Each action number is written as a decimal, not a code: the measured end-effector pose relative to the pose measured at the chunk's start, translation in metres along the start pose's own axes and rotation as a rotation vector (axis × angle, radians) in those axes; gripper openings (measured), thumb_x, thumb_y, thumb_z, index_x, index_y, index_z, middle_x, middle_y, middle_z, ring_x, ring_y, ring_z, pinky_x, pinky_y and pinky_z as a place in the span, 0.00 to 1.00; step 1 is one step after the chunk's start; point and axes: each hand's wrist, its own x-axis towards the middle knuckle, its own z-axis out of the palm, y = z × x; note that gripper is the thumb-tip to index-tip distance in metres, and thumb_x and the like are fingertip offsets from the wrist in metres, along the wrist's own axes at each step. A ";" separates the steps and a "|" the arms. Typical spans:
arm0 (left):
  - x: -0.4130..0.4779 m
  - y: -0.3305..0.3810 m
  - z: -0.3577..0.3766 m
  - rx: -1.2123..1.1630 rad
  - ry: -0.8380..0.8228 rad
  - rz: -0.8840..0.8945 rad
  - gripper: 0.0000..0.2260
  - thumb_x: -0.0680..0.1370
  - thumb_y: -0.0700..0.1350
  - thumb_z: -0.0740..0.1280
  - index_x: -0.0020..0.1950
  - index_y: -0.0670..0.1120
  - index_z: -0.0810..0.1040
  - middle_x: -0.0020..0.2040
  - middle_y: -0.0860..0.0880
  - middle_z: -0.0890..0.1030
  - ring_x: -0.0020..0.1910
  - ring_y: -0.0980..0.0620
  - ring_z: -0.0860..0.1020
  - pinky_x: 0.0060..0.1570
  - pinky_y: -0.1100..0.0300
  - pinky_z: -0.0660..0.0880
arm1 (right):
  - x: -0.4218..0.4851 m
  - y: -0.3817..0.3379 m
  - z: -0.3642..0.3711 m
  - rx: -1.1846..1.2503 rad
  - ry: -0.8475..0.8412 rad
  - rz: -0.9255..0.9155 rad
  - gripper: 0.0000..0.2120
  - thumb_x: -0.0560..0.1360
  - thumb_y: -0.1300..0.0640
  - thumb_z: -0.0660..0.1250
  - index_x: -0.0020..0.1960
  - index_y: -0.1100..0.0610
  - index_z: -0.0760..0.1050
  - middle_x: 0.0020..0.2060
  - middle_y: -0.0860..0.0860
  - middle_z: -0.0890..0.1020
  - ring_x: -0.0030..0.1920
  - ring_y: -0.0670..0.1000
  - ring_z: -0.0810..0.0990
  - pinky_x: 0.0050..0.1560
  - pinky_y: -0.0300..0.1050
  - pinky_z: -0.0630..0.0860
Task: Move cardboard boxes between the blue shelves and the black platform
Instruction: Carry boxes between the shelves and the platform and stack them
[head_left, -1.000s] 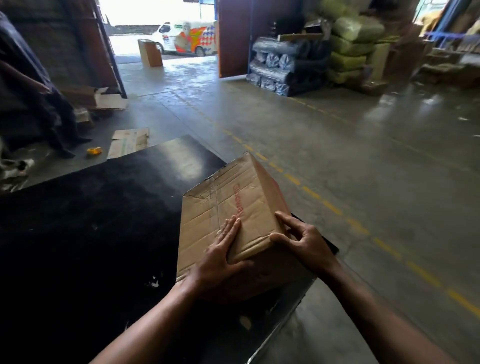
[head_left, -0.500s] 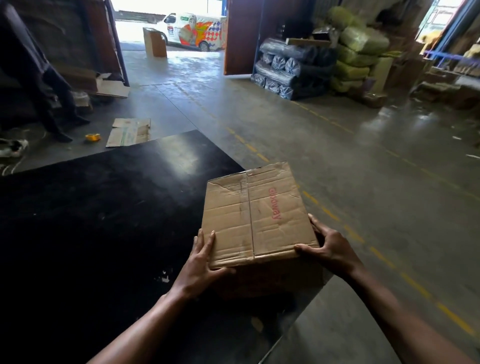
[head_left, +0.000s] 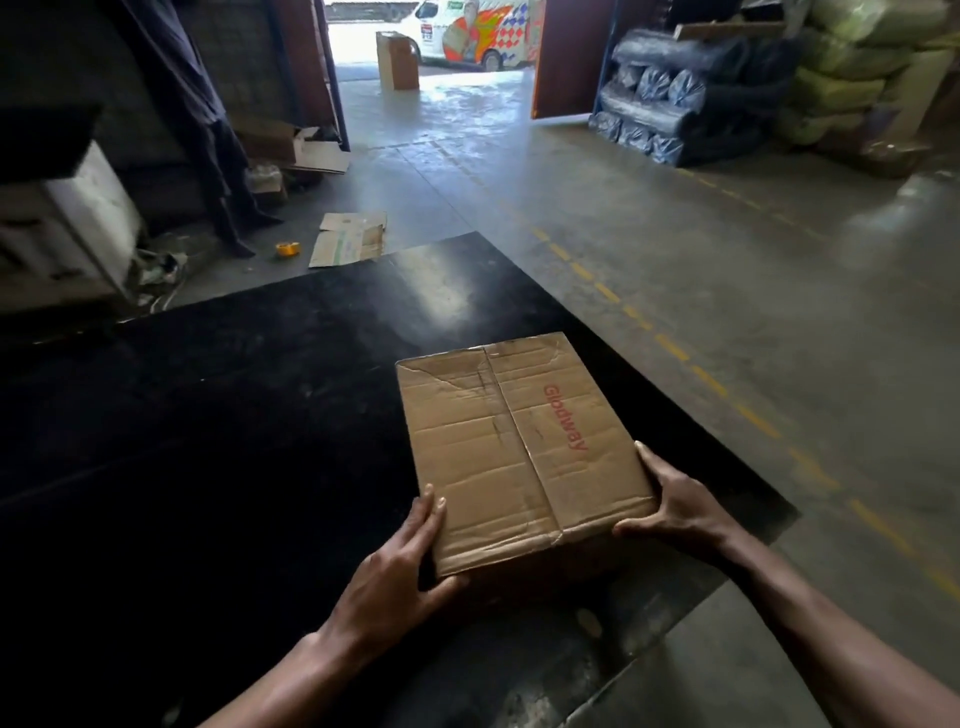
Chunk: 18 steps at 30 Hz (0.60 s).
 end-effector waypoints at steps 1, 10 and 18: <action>-0.001 -0.006 -0.005 0.044 -0.030 0.054 0.42 0.72 0.68 0.66 0.79 0.55 0.52 0.80 0.60 0.48 0.77 0.65 0.50 0.73 0.67 0.56 | 0.002 0.002 -0.003 -0.021 0.014 -0.022 0.58 0.59 0.47 0.83 0.79 0.57 0.54 0.76 0.51 0.63 0.74 0.48 0.63 0.72 0.35 0.56; 0.083 -0.027 -0.018 0.355 -0.137 0.324 0.46 0.70 0.77 0.54 0.78 0.46 0.56 0.78 0.48 0.58 0.78 0.50 0.54 0.76 0.53 0.56 | -0.020 0.008 0.016 -0.107 0.306 -0.086 0.38 0.69 0.43 0.75 0.73 0.59 0.69 0.73 0.52 0.69 0.76 0.51 0.61 0.73 0.38 0.53; 0.099 0.054 0.061 0.283 0.075 0.200 0.41 0.69 0.72 0.61 0.73 0.46 0.72 0.74 0.48 0.70 0.74 0.51 0.66 0.72 0.50 0.65 | -0.045 -0.018 0.041 0.019 0.244 -0.054 0.54 0.62 0.30 0.71 0.77 0.61 0.60 0.77 0.53 0.60 0.77 0.48 0.56 0.75 0.38 0.52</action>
